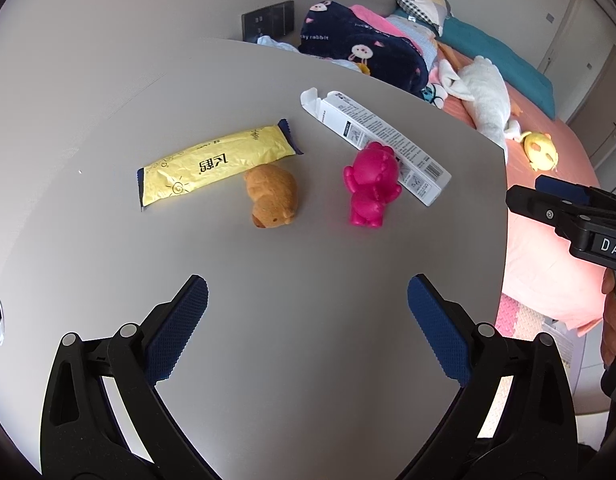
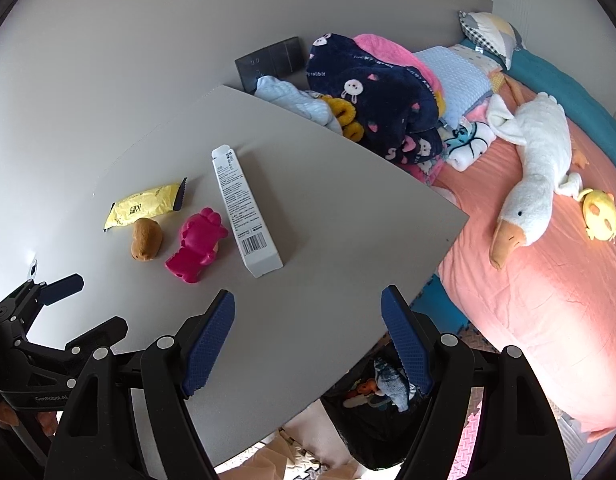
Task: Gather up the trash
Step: 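Move both tools back to the desk toward the brown toy and white box, then grasp the white printed box with the right tool while the left tool grasps the brown plush toy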
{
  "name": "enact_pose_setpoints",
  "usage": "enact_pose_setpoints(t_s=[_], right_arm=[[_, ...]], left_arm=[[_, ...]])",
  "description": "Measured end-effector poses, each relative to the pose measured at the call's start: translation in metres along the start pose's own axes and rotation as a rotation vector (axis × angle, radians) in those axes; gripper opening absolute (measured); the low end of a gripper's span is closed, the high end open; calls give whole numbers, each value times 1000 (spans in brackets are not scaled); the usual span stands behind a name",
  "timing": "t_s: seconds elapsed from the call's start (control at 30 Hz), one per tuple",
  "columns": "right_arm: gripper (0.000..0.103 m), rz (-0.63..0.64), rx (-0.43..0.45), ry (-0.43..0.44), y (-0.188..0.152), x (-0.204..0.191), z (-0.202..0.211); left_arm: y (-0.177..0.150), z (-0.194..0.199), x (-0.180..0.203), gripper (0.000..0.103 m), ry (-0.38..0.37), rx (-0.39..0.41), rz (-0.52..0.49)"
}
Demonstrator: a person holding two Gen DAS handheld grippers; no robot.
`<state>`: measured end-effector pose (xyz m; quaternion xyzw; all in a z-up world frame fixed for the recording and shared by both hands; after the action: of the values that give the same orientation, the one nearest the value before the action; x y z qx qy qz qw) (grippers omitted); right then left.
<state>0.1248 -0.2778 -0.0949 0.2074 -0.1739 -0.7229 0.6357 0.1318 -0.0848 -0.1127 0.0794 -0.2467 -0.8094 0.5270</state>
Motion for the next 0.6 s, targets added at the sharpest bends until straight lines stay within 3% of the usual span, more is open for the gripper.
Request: enact_pose_setpoints(t_s=[0.23, 0.4, 0.6], right_arm=[[76, 43, -43, 3, 8, -22, -26], [63, 75, -88, -11, 11, -31, -51], [62, 108, -108, -20, 19, -39, -70]], left_arm=[[8, -8, -18, 84, -1, -8, 8], [14, -15, -28, 77, 7, -8, 15], [20, -25, -31, 76, 0, -14, 33]])
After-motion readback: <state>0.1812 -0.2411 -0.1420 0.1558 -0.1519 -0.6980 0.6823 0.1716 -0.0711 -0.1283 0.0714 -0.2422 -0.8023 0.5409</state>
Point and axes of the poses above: each gripper's, at about its wrist camera, not at the fingertips, and z roughly against the way its jaws point, x to its right, y to its top, the point moved 9 cm from there along -z, roughly the way its jaws point, and after that the axes turned 4 degrees about -y, right-handed, at the moved point
